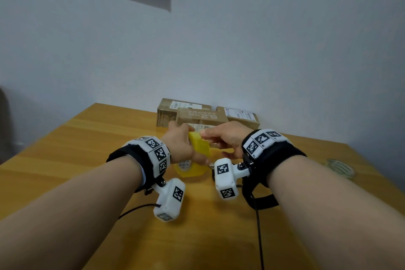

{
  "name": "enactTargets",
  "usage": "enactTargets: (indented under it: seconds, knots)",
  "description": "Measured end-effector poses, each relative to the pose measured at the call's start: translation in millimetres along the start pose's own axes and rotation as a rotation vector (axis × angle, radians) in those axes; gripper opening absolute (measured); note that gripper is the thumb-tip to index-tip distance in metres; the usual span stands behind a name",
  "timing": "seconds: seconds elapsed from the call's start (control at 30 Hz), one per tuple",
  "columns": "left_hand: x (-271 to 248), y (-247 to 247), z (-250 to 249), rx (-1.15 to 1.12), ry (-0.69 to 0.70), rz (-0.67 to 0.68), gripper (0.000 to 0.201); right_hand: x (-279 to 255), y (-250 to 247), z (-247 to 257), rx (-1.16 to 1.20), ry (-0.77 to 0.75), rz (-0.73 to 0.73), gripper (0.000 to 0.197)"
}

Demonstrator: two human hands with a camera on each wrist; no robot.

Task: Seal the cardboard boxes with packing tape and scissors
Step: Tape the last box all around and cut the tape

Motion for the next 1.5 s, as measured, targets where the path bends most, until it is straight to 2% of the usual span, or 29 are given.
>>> enactTargets:
  seconds: [0.23, 0.43, 0.6, 0.67, 0.73, 0.83, 0.93, 1.03, 1.13, 1.23, 1.3, 1.37, 1.43, 1.5]
  knots:
    - [0, -8, -6, 0.125, 0.106, -0.077, 0.117, -3, -1, 4, 0.0, 0.065, 0.025, 0.032]
    - [0, -3, 0, 0.24, 0.195, -0.09, 0.118, -6, 13, 7, 0.049, 0.217, 0.139, 0.02]
    - [2, -9, 8, 0.246, 0.15, -0.106, 0.116, 5, 20, 20, -0.01, 0.265, 0.1, 0.025]
    - [5, -20, 16, 0.224, 0.072, -0.149, 0.113, 7, 18, 22, -0.05, 0.279, 0.035, 0.028]
    - [11, -37, 33, 0.168, -0.061, -0.177, 0.114, 10, 8, 19, -0.205, 0.275, -0.033, 0.028]
    - [19, -60, 68, 0.134, -0.24, -0.161, 0.114, 20, -8, 17, -0.303, 0.189, -0.161, 0.023]
    - [27, -66, 102, 0.078, -0.357, -0.201, 0.116, 39, -14, 27, -0.453, 0.033, -0.301, 0.016]
    - [34, -68, 120, 0.045, -0.422, -0.283, 0.111, 54, -11, 39, -0.491, -0.141, -0.356, 0.024]
    - [45, -73, 117, 0.038, -0.431, -0.284, 0.109, 65, -6, 46, -0.496, -0.259, -0.365, 0.016]
    - [59, -72, 102, 0.184, -0.405, -0.223, 0.105, 76, 0, 50, -0.552, -0.342, -0.323, 0.019]
    - [67, -66, 93, 0.299, -0.388, -0.201, 0.101, 85, 5, 50, -0.551, -0.343, -0.296, 0.025]
    - [74, -59, 87, 0.341, -0.378, -0.195, 0.087, 94, 8, 51, -0.556, -0.349, -0.294, 0.028]
    - [78, -53, 83, 0.36, -0.364, -0.199, 0.072, 103, 11, 52, -0.594, -0.364, -0.283, 0.029]
    - [83, -46, 76, 0.323, -0.303, -0.207, 0.069, 109, 15, 53, -0.671, -0.366, -0.279, 0.029]
Point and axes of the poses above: each hand's wrist, its own x-axis towards the middle knuckle, its own y-axis out of the palm, z = x × y, the point moved 4 cm from there along x, towards the middle knuckle
